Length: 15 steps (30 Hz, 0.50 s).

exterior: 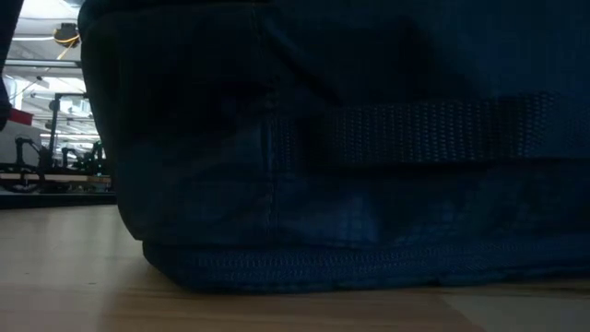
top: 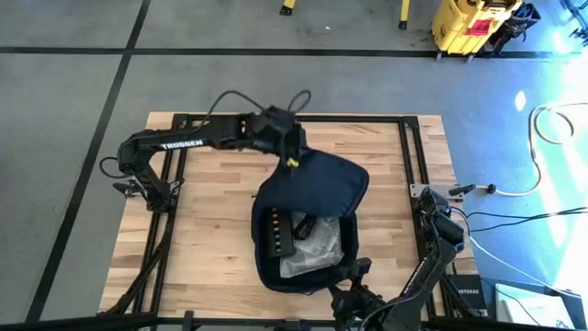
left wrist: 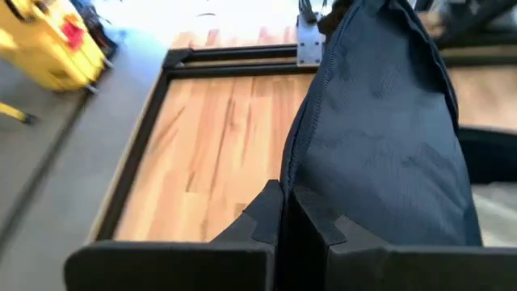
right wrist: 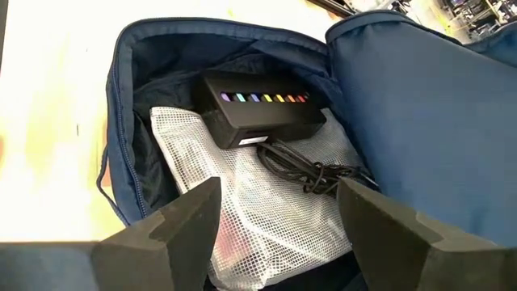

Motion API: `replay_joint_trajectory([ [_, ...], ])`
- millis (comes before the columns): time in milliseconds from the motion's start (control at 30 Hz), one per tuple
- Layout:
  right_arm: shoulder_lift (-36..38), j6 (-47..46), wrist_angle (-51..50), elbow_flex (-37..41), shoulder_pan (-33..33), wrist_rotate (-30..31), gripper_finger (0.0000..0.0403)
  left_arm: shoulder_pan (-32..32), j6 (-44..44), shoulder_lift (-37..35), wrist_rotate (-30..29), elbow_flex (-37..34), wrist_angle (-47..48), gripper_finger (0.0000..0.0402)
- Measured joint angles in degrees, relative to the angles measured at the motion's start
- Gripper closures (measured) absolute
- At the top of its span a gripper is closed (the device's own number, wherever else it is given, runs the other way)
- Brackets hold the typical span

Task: Unpack backpack
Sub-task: Open the black backpack

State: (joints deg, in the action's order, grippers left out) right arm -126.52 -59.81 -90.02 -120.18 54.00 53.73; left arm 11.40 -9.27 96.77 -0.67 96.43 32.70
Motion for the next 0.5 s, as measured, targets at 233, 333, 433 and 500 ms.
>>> replay_joint_trajectory([
  [233,0.63,-0.21,0.01,0.00,0.00,-0.39,0.0171,6.55,2.03,-0.05,7.03,-4.64,-7.36,0.0401],
  [333,0.79,-0.22,0.02,0.00,0.00,-0.62,0.0171,9.06,3.26,-0.11,9.05,-7.36,-11.03,0.0401],
  [433,0.81,-0.16,0.02,0.00,0.00,-0.73,0.0171,11.47,4.30,-0.11,11.57,-9.02,-13.64,0.0401],
  [500,0.81,-0.17,0.02,0.00,0.00,-0.74,0.0171,12.96,5.07,-0.17,13.01,-10.68,-16.15,0.0401],
])
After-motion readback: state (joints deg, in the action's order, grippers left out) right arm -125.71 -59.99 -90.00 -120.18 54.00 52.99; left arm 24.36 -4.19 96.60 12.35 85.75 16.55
